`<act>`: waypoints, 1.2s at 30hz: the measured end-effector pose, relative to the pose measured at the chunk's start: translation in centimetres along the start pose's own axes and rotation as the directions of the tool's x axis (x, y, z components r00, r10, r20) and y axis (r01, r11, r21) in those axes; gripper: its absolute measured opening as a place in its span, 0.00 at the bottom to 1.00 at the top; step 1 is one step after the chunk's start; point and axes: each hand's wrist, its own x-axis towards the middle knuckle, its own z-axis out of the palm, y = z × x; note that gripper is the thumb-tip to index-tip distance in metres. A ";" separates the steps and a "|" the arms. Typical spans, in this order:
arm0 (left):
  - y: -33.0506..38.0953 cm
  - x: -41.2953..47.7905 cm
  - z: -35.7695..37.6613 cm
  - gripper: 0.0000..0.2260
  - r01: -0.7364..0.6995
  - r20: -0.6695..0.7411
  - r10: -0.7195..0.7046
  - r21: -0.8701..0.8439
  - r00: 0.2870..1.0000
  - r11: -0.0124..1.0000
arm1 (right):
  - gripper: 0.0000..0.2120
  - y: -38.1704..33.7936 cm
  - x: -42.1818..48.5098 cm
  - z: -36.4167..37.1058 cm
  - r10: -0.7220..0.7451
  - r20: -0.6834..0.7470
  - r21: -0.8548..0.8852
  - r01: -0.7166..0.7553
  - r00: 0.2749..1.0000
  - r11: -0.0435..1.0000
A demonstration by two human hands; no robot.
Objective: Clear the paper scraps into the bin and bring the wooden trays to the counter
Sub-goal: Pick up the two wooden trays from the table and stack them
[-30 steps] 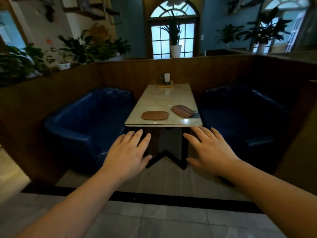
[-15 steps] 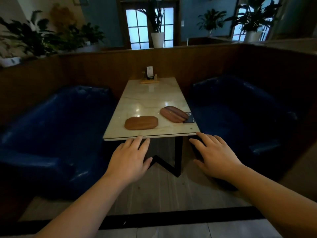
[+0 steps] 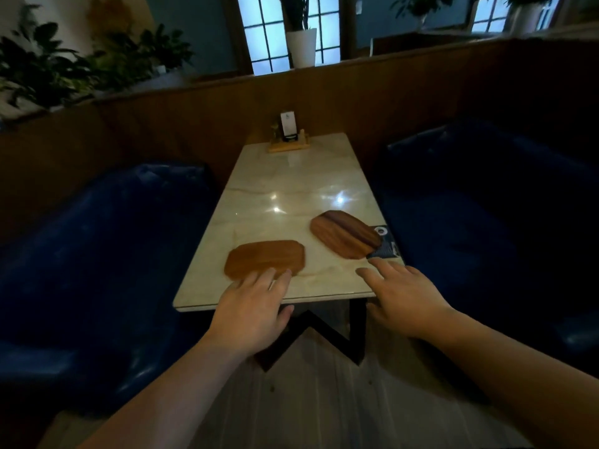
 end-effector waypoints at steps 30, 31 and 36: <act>-24.2 23.6 19.9 0.32 0.111 0.251 -0.064 -0.177 0.966 0.978 | 0.32 -1.3 37.0 12.0 0.123 0.295 0.116 -0.163 0.947 0.980; -25.5 24.1 21.1 0.33 0.116 0.270 -0.062 -0.190 0.961 0.975 | 0.32 -1.6 37.8 13.0 0.150 0.327 0.125 -0.200 0.933 0.972; -30.2 25.5 26.4 0.34 0.174 0.395 -0.070 -0.234 0.916 0.957 | 0.37 -2.5 40.0 17.2 0.277 0.451 0.149 -0.378 0.848 0.914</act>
